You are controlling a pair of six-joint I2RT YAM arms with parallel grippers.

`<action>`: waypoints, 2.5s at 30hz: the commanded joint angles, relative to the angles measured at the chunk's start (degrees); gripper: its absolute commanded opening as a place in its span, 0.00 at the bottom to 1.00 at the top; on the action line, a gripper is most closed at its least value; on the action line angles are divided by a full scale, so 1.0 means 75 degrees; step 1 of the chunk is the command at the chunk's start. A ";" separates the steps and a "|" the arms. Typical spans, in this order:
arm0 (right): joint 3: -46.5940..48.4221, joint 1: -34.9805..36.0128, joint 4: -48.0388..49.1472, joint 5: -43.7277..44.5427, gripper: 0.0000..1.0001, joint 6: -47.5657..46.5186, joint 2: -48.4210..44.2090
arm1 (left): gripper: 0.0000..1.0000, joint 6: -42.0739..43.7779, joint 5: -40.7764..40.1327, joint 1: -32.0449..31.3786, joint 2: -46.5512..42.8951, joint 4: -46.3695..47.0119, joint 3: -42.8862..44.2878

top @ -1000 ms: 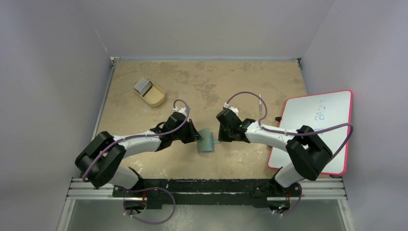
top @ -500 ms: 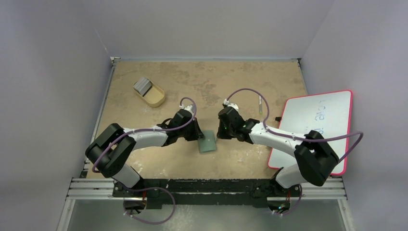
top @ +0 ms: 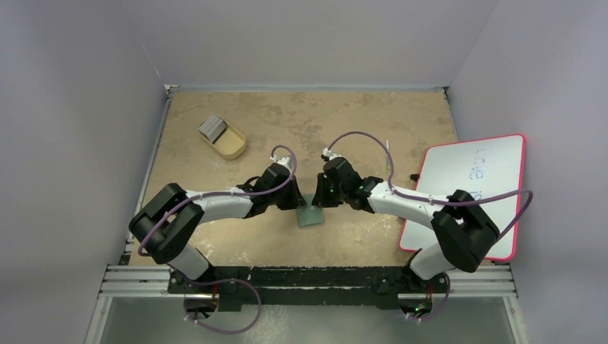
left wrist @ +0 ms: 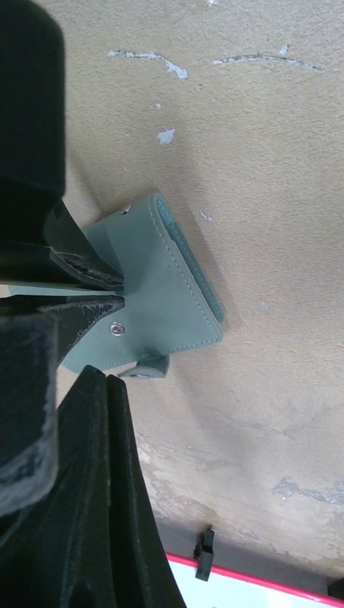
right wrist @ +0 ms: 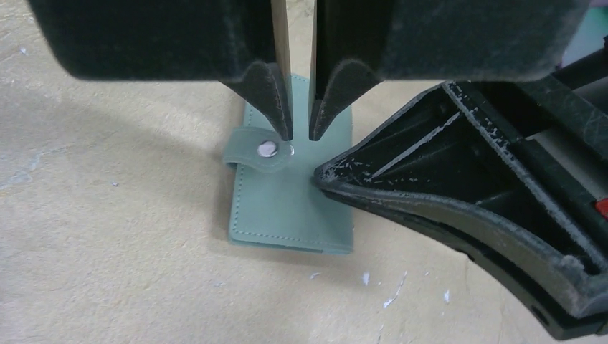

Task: Put the credit cards into the card holder
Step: Close the card holder at the center of the board.

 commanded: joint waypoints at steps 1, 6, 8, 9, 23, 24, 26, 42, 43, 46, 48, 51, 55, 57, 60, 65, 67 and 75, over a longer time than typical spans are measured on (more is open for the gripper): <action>0.0100 -0.0016 -0.0009 -0.0415 0.22 -0.0156 -0.0444 | 0.08 -0.0030 -0.0477 -0.0039 -0.0272 -0.0474 0.0228; 0.0009 -0.0272 -0.0281 -0.0377 0.28 -0.0265 -0.0934 | 0.14 -0.0007 -0.0706 -0.0070 -0.0458 -0.1025 0.0462; -0.0136 -0.0550 -0.0269 -0.0588 0.28 -0.0226 -0.1097 | 0.17 0.0038 -0.0781 -0.0116 -0.0503 -0.1363 0.0587; -0.0312 -0.0728 -0.0219 -0.0719 0.28 -0.0214 -0.1180 | 0.19 0.0058 -0.0825 -0.0159 -0.0538 -0.1528 0.0635; -0.0721 -0.1701 0.1012 -0.2183 0.30 -0.0358 -0.0392 | 0.36 -0.0011 -0.1676 -0.0506 -0.0993 -0.2535 0.0669; -0.0705 -0.1704 0.1040 -0.2241 0.30 -0.0352 -0.0327 | 0.36 -0.0007 -0.1670 -0.0504 -0.0964 -0.2421 0.0629; -0.0702 -0.1706 0.1105 -0.2297 0.30 -0.0369 -0.0228 | 0.37 -0.0026 -0.1607 -0.0503 -0.0846 -0.2178 0.0609; -0.0399 -0.1792 0.1185 -0.2519 0.36 -0.0628 0.0382 | 0.33 0.0232 -0.1809 -0.0456 0.0672 -0.2047 0.0808; -0.0354 -0.1797 0.1182 -0.2535 0.35 -0.0640 0.0424 | 0.31 0.0226 -0.1801 -0.0456 0.0709 -0.2023 0.0819; -0.0285 -0.1826 0.1160 -0.2551 0.34 -0.0657 0.0469 | 0.29 0.0277 -0.1816 -0.0446 0.0768 -0.2028 0.0849; -0.0218 -0.1868 0.1102 -0.2531 0.34 -0.0659 0.0458 | 0.28 0.0333 -0.1817 -0.0445 0.0781 -0.2031 0.0886; -0.0169 -0.1946 0.1108 -0.2604 0.34 -0.0644 0.0438 | 0.29 0.0402 -0.1764 -0.0445 0.0786 -0.1939 0.0907; -0.0193 -0.2055 0.1159 -0.2767 0.33 -0.0624 0.0446 | 0.28 0.0393 -0.1619 -0.0445 0.0837 -0.1832 0.0908; -0.0226 -0.2096 0.1156 -0.2779 0.33 -0.0596 0.0405 | 0.28 0.0377 -0.1579 -0.0445 0.0874 -0.1830 0.0900; -0.0303 -0.2190 0.1179 -0.2774 0.32 -0.0520 0.0373 | 0.28 0.0395 -0.1553 -0.0442 0.0930 -0.1841 0.0908; -0.0331 -0.2242 0.1306 -0.2960 0.30 -0.0577 0.0577 | 0.27 0.0380 -0.1495 -0.0445 0.0960 -0.1807 0.0939; -0.0322 -0.2240 0.1332 -0.3049 0.29 -0.0587 0.0662 | 0.27 0.0383 -0.1468 -0.0445 0.0982 -0.1824 0.0962; -0.0309 -0.2236 0.1270 -0.3046 0.28 -0.0619 0.0785 | 0.26 0.0405 -0.1354 -0.0442 0.1026 -0.1856 0.1070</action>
